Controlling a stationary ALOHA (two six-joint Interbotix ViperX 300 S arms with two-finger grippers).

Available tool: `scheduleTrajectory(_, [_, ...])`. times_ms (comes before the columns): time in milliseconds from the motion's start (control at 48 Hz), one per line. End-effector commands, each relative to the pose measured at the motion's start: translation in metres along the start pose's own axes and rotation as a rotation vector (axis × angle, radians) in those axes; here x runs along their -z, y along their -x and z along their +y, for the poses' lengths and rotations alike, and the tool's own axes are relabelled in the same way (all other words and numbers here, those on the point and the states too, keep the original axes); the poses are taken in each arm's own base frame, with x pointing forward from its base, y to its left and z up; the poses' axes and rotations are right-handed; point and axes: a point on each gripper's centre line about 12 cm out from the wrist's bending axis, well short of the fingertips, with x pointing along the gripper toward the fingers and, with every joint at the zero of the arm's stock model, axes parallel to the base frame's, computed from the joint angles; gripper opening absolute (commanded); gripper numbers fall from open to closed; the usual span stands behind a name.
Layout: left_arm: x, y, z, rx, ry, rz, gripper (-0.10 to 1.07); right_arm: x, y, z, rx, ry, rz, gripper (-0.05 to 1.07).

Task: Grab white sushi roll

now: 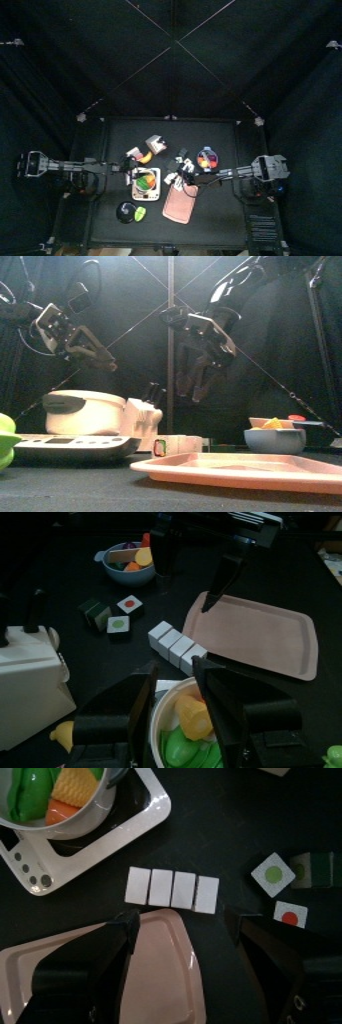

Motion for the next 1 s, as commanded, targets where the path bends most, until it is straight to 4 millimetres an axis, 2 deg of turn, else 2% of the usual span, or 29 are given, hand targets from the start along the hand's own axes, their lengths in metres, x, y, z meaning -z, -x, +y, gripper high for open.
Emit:
scheduleTrajectory(0, [-0.006,-0.001,0.002,-0.005,-0.001,-0.018,0.76,-0.01,0.011,0.007,-0.052,0.083,0.024,0.97])
scheduleTrajectory(188, [-0.005,0.0,0.002,-0.005,-0.001,-0.015,0.76,-0.01,-0.007,0.009,-0.097,0.323,0.092,0.97])
scheduleTrajectory(354, [-0.003,0.0,0.001,-0.004,0.001,-0.012,0.76,-0.011,-0.021,0.012,-0.094,0.47,0.061,0.97])
scheduleTrajectory(604, [-0.003,0.0,0.001,-0.005,0.001,-0.009,0.76,-0.016,-0.029,0.01,-0.045,0.581,0.002,0.97])
scheduleTrajectory(979, [-0.006,0.001,0.003,-0.011,0.004,-0.023,0.76,-0.007,-0.055,0.005,-0.055,0.64,0.025,0.97])
